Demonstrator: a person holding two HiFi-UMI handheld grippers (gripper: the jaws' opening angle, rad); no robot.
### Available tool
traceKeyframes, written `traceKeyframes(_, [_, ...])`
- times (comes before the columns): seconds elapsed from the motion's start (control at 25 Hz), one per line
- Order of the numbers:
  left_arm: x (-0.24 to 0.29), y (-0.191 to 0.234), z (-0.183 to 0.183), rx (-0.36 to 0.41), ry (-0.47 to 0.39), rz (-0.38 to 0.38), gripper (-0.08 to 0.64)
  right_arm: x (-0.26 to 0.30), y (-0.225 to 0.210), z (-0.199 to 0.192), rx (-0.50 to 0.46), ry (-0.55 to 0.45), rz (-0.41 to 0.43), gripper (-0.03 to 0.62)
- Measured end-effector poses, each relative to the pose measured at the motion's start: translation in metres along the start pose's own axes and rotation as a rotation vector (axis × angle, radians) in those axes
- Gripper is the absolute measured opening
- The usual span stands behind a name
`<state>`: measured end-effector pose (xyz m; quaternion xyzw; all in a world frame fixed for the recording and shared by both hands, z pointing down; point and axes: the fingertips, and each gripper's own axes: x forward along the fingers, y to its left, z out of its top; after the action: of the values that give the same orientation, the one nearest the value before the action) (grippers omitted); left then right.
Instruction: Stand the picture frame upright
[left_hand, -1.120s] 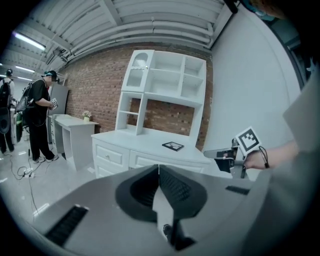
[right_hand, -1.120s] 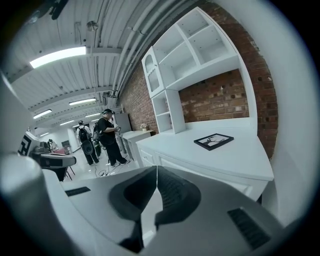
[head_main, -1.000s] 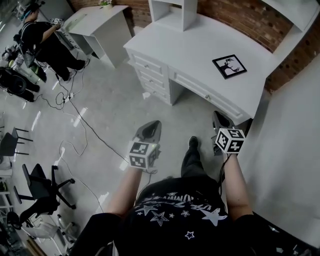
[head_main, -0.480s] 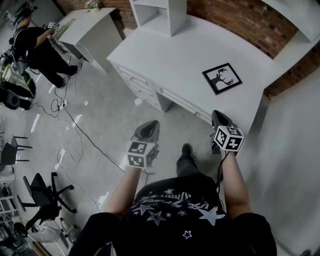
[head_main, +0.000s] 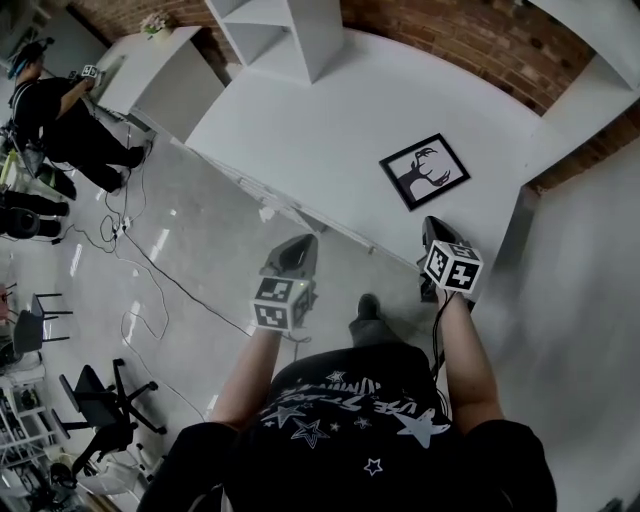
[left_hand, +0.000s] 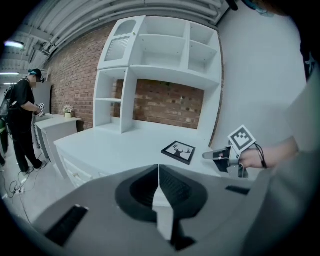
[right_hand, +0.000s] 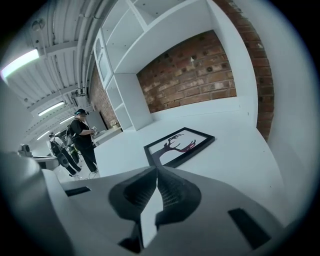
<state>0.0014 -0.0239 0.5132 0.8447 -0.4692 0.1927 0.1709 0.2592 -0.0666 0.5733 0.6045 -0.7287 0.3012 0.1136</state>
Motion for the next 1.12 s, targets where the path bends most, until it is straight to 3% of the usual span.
traceKeyframes(0.52, [0.063,0.003,0.042,0.045,0.011,-0.058,0.018,0.036,-0.025,0.015,0.119,0.066,-0.115,0.017])
traceKeyframes(0.92, [0.131,0.023,0.074,0.164,0.014,-0.286,0.018,0.048,-0.038,0.004,0.294,0.111,-0.301,0.026])
traceKeyframes(1.0, [0.144,0.032,0.079,0.183,0.027,-0.329,0.018,0.052,-0.037,0.003,0.351,0.105,-0.331,0.106])
traceKeyframes(1.12, [0.157,0.043,0.081,0.188,0.056,-0.390,0.018,0.057,-0.039,-0.001,0.425,0.094,-0.391,0.135])
